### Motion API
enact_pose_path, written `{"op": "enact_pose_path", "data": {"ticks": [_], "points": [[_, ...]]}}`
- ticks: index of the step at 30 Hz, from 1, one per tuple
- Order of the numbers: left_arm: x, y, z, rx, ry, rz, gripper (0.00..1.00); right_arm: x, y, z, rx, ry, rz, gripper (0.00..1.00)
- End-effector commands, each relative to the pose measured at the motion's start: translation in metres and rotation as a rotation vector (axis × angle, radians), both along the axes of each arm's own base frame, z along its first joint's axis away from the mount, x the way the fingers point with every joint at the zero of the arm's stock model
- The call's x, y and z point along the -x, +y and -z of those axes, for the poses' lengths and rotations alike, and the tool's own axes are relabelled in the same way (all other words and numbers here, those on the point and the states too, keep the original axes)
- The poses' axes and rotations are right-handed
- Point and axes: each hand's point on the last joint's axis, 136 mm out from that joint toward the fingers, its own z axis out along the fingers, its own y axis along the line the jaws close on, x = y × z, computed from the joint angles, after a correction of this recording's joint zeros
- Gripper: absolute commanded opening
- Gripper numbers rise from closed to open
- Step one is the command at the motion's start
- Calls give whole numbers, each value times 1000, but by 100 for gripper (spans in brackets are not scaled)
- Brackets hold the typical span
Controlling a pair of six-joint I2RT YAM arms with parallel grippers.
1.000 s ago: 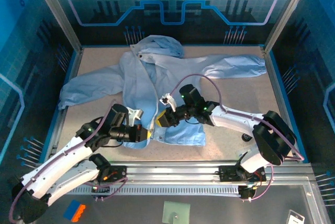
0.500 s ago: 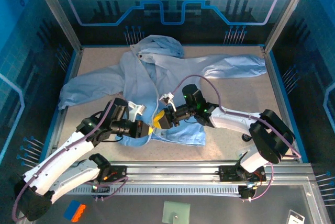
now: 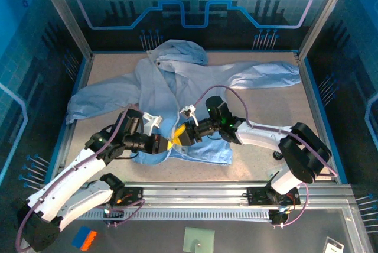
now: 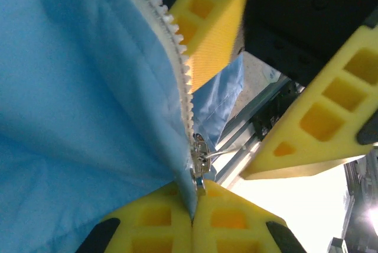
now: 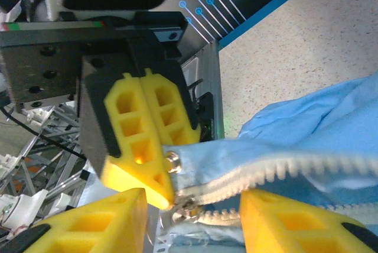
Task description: Zip up the jacket
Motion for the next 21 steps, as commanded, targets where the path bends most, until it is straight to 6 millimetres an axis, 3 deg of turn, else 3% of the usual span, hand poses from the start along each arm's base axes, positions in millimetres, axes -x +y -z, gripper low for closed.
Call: {"op": "enact_pose_path", "data": {"ticks": [1,8,11,16,20,21], "points": [[0,-6,-20,67,-78,47,0,-8,-2,9,19,16,27,46],[-1,-5,-18,70,-77,39,0,-2,2,5,-2,31,-4,47],[-4,-4,-17,66,-74,25,0,4,5,2,-7,30,-25,41],[-5,-5,-15,69,-65,22,0,3,4,2,-2,17,-2,15],[-3,-3,-11,59,-47,20,0,0,2,2,15,-6,32,0],[-3,-3,-11,56,-45,20,0,-1,1,2,23,-15,42,0]]}}
